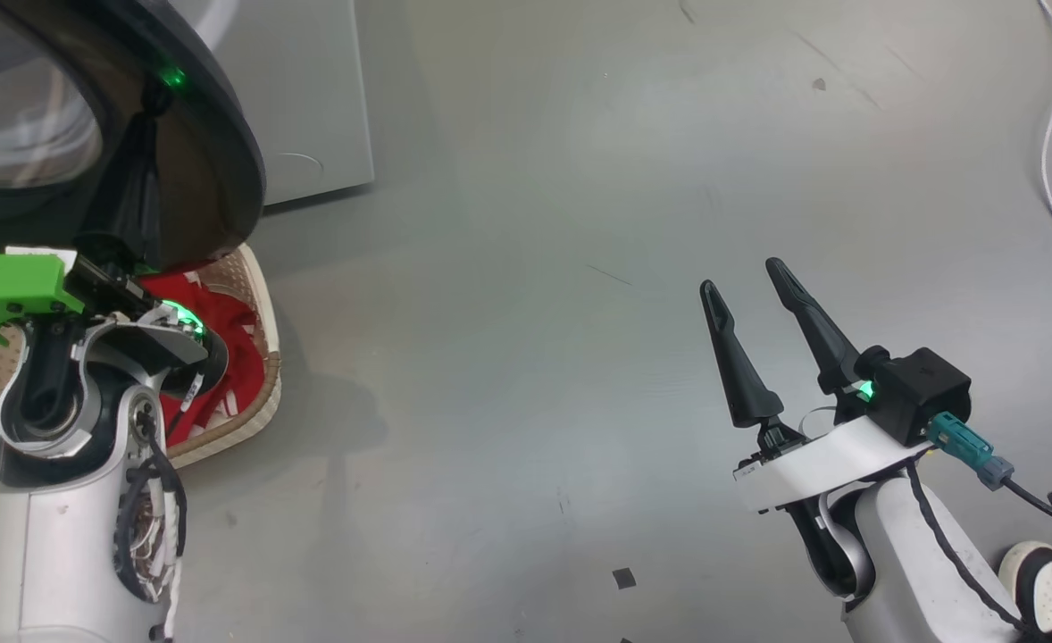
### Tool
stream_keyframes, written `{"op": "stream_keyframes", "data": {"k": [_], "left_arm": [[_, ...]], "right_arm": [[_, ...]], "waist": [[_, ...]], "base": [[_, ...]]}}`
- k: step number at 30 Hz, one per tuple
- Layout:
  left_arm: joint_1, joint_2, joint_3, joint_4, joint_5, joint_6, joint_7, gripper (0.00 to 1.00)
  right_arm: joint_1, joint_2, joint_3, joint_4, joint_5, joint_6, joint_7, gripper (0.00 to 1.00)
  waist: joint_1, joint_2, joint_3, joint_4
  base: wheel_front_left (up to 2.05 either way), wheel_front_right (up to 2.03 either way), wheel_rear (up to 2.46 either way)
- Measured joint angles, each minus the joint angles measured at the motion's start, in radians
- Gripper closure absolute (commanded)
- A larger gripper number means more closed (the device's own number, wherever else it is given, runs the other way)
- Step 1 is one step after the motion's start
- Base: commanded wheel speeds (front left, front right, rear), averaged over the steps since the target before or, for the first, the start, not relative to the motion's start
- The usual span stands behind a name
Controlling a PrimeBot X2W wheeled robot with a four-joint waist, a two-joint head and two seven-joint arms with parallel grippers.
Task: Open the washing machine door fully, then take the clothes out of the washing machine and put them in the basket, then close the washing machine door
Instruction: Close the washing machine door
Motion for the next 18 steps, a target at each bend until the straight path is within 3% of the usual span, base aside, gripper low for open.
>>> {"op": "stream_keyframes", "data": {"k": [7,18], "left_arm": [[-0.059,-0.001,0.024,0.031,0.001,-0.002,-0.045,1.00],[-0.122,-0.003,0.061,0.085,0.036,-0.058,-0.105,1.00]], "right_arm": [[-0.005,0.011,0.023,0.007,0.036,0.000,0.000,0.00],[-0.014,0.014,-0.016,0.008,0.041,0.000,0.000,0.00]], "waist": [[0.0000,0.0000,0.033,-0.064],[0.0000,0.0000,0.063,-0.122]], "base": [[0.00,0.00,0.00],[0.00,0.00,0.00]]}}
